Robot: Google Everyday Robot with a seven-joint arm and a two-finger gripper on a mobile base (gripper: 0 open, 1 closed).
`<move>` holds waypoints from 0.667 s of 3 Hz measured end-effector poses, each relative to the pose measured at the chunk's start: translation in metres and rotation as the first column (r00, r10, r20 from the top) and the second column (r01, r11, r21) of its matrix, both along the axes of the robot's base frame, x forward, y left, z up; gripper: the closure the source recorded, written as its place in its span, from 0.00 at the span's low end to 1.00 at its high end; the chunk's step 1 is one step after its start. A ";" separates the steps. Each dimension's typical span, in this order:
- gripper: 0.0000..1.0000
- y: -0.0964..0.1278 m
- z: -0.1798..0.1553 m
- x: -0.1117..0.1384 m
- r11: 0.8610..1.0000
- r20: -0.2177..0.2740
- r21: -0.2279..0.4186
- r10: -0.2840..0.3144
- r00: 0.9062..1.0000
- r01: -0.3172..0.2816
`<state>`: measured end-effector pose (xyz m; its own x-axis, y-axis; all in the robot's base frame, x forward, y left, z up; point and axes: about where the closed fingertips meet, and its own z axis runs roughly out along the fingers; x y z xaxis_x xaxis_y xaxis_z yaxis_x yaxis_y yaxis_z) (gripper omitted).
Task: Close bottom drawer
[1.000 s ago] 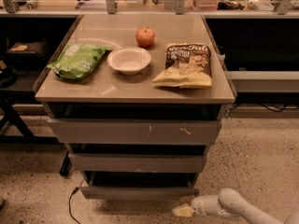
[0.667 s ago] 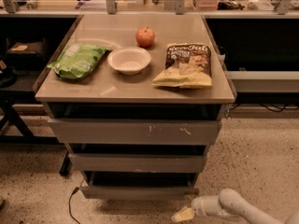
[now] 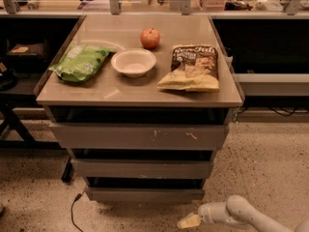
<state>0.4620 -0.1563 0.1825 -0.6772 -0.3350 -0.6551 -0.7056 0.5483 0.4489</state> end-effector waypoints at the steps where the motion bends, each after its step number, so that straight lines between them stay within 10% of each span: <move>1: 0.36 0.000 0.000 0.000 1.000 0.000 0.000 0.000 1.000 0.000; 2: 0.60 0.000 0.000 0.000 1.000 0.000 0.001 0.000 1.000 0.000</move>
Offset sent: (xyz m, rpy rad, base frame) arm 0.0050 0.0012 -0.0002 0.0017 -0.0058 -0.0014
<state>0.4622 -0.1558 0.1823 -0.6770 -0.3349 -0.6554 -0.7058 0.5478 0.4492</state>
